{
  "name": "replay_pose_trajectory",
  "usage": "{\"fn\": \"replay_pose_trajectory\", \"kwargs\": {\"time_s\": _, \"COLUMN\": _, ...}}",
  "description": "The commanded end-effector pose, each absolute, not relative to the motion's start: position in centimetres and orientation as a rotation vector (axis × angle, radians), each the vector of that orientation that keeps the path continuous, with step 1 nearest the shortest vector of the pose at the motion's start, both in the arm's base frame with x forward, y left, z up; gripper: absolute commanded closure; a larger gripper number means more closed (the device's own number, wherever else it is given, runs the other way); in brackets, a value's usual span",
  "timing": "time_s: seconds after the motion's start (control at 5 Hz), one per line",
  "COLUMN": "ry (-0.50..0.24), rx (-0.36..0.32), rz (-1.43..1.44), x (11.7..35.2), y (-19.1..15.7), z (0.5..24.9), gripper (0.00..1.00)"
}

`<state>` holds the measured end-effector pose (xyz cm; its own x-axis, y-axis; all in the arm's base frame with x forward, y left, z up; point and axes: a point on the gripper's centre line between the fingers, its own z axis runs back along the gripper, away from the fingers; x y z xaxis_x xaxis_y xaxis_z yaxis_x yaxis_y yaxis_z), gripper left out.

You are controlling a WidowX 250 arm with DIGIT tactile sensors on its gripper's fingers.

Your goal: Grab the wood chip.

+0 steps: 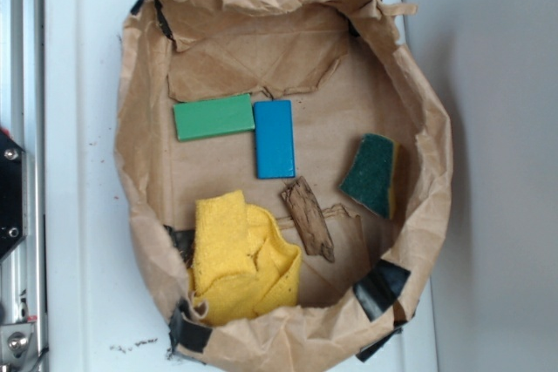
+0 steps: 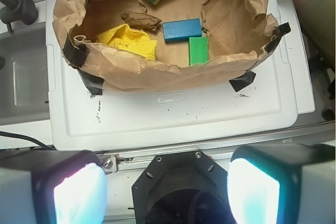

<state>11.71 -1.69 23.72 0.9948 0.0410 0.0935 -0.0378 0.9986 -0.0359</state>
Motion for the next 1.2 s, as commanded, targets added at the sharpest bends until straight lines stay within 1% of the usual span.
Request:
{"fn": "replay_pose_trajectory", "kwargs": {"time_s": 0.0, "ry": -0.094, "rx": -0.034, "rz": 0.039, "x": 11.7, "y": -1.7, "z": 23.7, "gripper": 0.00}}
{"fn": "replay_pose_trajectory", "kwargs": {"time_s": 0.2, "ry": -0.146, "rx": -0.078, "rz": 0.031, "x": 13.1, "y": -1.9, "z": 24.1, "gripper": 0.00}}
{"fn": "replay_pose_trajectory", "kwargs": {"time_s": 0.4, "ry": -0.181, "rx": -0.102, "rz": 0.045, "x": 10.3, "y": -0.6, "z": 25.0, "gripper": 0.00}}
{"fn": "replay_pose_trajectory", "kwargs": {"time_s": 1.0, "ry": -0.181, "rx": -0.102, "rz": 0.045, "x": 10.3, "y": -0.6, "z": 25.0, "gripper": 0.00}}
